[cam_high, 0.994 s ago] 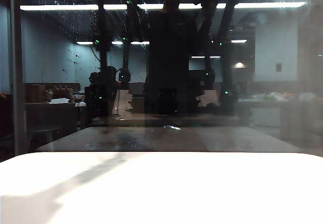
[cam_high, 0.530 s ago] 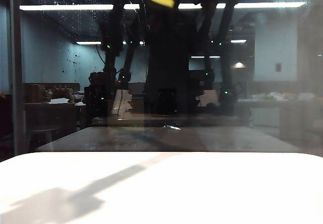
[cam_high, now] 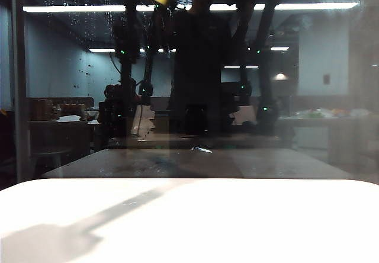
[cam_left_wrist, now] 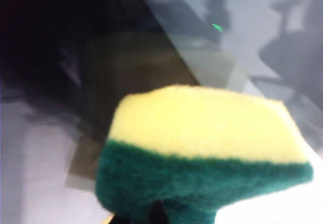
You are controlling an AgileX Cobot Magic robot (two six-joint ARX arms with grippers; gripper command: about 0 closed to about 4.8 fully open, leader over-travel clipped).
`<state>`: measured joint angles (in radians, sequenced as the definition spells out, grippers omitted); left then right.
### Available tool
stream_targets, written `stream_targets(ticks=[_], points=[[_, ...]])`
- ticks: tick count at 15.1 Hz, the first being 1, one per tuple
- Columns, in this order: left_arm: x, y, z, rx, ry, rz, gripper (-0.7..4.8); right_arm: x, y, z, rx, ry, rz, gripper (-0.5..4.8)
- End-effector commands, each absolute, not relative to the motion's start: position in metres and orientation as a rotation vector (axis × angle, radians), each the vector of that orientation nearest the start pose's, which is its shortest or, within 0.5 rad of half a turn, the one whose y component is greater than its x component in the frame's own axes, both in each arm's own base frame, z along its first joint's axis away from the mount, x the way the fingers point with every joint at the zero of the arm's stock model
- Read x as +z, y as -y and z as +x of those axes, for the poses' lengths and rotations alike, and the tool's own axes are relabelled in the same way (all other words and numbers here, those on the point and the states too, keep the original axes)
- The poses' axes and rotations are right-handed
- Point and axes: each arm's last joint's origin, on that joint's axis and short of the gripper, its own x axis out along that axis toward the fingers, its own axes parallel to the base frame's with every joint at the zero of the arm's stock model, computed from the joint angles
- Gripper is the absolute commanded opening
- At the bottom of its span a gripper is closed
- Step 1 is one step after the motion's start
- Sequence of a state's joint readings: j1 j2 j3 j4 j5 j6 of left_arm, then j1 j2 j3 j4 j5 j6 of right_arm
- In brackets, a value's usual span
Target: Reach upward to find where there is water on the glass, pick up the sponge from the table, dry the water, and finally place the sponge back on the table.
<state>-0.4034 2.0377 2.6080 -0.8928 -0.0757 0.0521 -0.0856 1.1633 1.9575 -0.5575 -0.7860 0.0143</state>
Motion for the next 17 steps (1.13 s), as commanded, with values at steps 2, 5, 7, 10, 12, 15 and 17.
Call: stream_targets(ticks=[2,5,7,10,12,15,17], points=[[0.513,0.084,0.363,-0.147,-0.302,0.103,-0.06,0.584,-0.009,0.136,0.700,0.220,-0.087,-0.05],[0.520,0.042,0.356,-0.068,-0.319,0.083,-0.06,0.584,-0.009,0.141,0.700,0.216,-0.086,-0.05],[0.528,0.022,0.349,-0.036,-0.298,0.068,-0.06,0.583,-0.008,0.144,0.700,0.214,-0.085,-0.05],[0.534,0.002,0.341,0.020,-0.281,0.058,-0.06,0.584,-0.008,0.143,0.700,0.220,-0.088,-0.05],[0.537,-0.009,0.337,0.016,-0.272,0.046,-0.06,0.584,-0.008,0.144,0.699,0.225,-0.090,-0.05],[0.538,-0.008,0.337,-0.017,-0.256,0.040,-0.06,0.584,-0.008,0.144,0.700,0.225,-0.090,-0.05],[0.537,0.004,0.342,-0.081,-0.241,0.008,-0.06,0.584,-0.008,0.143,0.701,0.225,-0.090,-0.05]])
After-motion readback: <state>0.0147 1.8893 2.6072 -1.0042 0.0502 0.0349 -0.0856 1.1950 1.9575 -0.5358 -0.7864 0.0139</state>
